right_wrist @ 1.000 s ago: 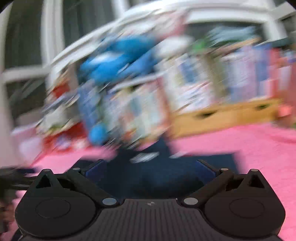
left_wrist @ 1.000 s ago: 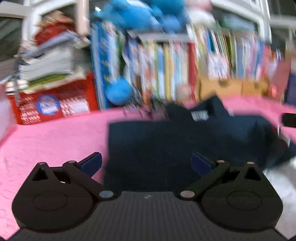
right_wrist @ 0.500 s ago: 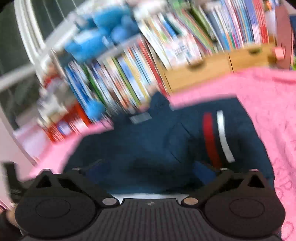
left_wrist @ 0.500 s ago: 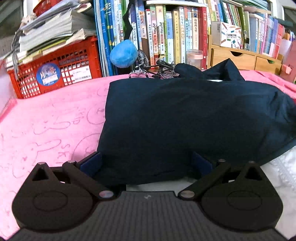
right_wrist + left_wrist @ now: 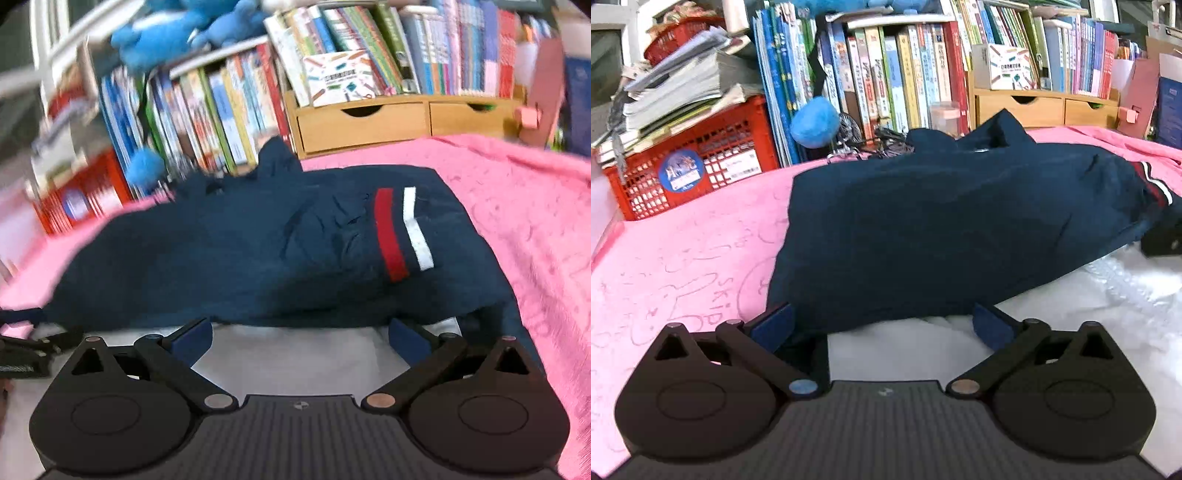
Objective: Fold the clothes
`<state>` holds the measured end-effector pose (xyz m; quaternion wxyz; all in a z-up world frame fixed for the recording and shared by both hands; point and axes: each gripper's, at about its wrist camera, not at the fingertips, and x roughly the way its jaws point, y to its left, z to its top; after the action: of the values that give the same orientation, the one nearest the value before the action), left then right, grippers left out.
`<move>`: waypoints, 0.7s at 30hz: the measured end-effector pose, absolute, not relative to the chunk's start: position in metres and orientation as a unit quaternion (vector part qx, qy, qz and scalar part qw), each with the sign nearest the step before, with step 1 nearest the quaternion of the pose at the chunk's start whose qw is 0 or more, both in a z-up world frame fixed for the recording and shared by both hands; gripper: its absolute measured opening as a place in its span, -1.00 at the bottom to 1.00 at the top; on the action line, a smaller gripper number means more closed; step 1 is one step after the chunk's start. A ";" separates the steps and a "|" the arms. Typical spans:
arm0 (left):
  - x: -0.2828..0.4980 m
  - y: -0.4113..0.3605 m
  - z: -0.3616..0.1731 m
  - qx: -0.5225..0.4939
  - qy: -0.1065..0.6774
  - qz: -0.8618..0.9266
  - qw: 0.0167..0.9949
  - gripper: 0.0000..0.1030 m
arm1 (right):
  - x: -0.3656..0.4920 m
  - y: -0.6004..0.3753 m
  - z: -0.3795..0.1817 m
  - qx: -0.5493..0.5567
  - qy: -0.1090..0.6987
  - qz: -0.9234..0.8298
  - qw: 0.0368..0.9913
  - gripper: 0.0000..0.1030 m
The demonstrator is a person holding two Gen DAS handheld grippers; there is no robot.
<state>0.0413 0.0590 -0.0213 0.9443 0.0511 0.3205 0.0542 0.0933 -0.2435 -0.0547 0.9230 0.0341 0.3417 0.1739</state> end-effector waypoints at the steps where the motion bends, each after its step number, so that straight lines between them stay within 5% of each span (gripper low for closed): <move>1: 0.045 0.061 -0.022 0.044 0.326 0.049 0.943 1.00 | 0.093 -0.240 -0.055 0.021 0.344 0.170 0.923 1.00; 6: 0.038 0.063 -0.010 0.020 0.373 0.096 0.923 1.00 | 0.091 -0.226 -0.049 -0.021 0.354 0.131 0.926 1.00; 14: -0.213 0.003 0.007 -0.055 0.343 0.095 0.933 1.00 | -0.163 -0.262 -0.028 0.024 0.277 0.079 0.957 1.00; 21: -0.267 -0.011 0.003 -0.021 0.372 0.099 0.923 1.00 | -0.249 -0.274 -0.011 0.012 0.289 0.099 0.952 1.00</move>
<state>-0.2672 -0.0106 0.0027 0.9228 -0.0206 0.3719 0.0987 -0.2488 -0.2738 -0.0106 0.9521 0.0116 0.2892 0.0991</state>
